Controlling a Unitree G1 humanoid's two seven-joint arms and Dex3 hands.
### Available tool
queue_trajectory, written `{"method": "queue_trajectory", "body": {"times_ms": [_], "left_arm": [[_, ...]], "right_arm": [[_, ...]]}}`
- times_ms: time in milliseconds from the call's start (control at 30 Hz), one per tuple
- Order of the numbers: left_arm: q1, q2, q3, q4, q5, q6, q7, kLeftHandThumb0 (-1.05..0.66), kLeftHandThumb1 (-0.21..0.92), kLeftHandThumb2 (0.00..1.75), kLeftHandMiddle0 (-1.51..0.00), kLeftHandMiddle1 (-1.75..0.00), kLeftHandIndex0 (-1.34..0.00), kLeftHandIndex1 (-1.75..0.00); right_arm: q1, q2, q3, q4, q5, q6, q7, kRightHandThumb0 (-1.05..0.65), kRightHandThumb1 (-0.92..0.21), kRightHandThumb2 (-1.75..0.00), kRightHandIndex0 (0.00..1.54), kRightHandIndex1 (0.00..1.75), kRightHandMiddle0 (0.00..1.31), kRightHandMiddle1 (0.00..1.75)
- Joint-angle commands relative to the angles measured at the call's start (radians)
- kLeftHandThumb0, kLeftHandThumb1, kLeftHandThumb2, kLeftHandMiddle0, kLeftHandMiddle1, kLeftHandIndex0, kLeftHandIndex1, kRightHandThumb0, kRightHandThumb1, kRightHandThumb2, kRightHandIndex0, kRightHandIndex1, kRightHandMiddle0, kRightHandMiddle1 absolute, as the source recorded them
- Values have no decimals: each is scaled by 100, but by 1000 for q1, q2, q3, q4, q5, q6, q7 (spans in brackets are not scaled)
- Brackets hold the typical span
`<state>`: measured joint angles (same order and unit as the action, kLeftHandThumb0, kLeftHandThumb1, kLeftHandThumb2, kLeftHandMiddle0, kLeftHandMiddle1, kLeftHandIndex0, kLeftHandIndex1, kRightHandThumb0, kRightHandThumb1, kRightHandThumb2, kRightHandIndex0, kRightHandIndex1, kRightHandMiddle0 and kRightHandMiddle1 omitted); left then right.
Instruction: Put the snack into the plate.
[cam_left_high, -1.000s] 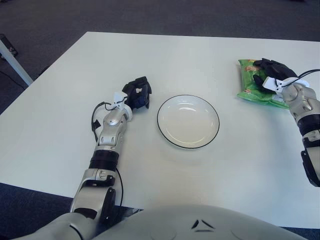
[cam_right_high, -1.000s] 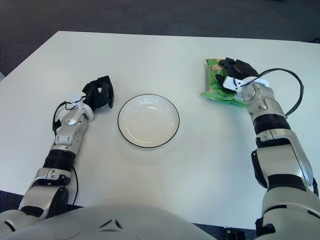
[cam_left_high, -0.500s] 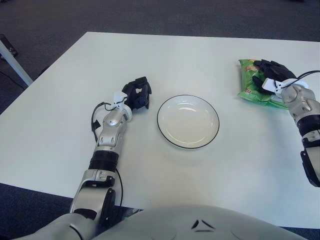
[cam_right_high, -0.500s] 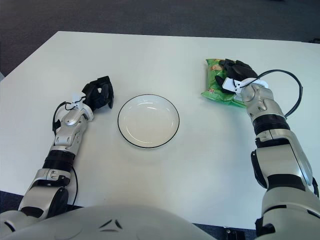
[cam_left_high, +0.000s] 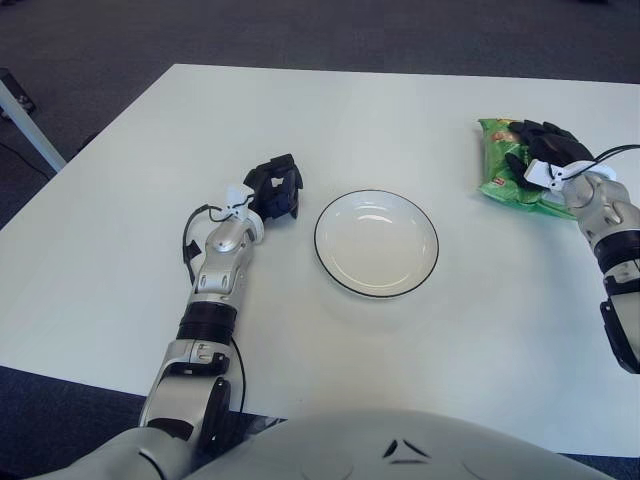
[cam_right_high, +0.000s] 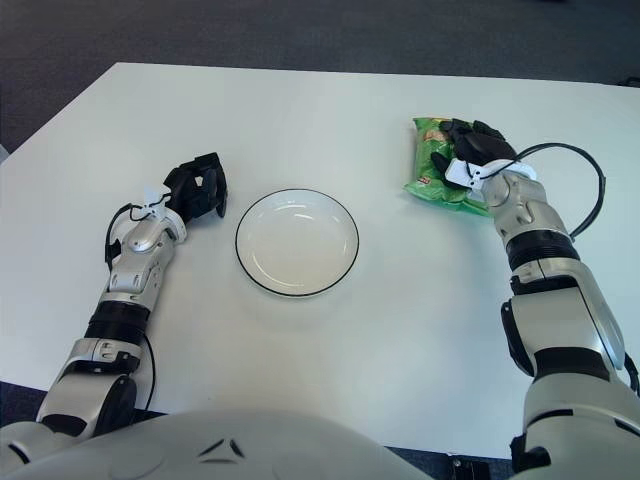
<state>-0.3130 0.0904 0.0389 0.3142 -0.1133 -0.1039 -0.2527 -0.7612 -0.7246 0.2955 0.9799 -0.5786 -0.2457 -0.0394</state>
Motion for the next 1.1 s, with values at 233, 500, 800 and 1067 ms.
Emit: {"method": "queue_trajectory", "body": {"times_ms": [233,500,800,1067], "left_arm": [[83,-9,-1,28,-4,12,0,-41,78,85,-125,-175,-88,-175],[83,-10,1,26,-13,20,-7,-40,78,85,-125,-175,-86,-175],[85,-11,-2,24,-8,13,-2,-41,77,85,-126,-175,-88,-175],[84,-10,0,25,-14,17,-10,-41,77,85,-126,-175,-87,-175]], "right_arm": [[72,34,18,-3,-57,80,-214,-23,-59,-96,19,143,42,168],[80,67,-29,0,-13,96,-342,-1,-15,-137,77,133,69,174],[71,85,-72,-3,30,133,-328,0,-13,-138,84,128,67,175],[70,86,-81,-11,34,153,-320,0,-12,-143,82,142,62,175]]}}
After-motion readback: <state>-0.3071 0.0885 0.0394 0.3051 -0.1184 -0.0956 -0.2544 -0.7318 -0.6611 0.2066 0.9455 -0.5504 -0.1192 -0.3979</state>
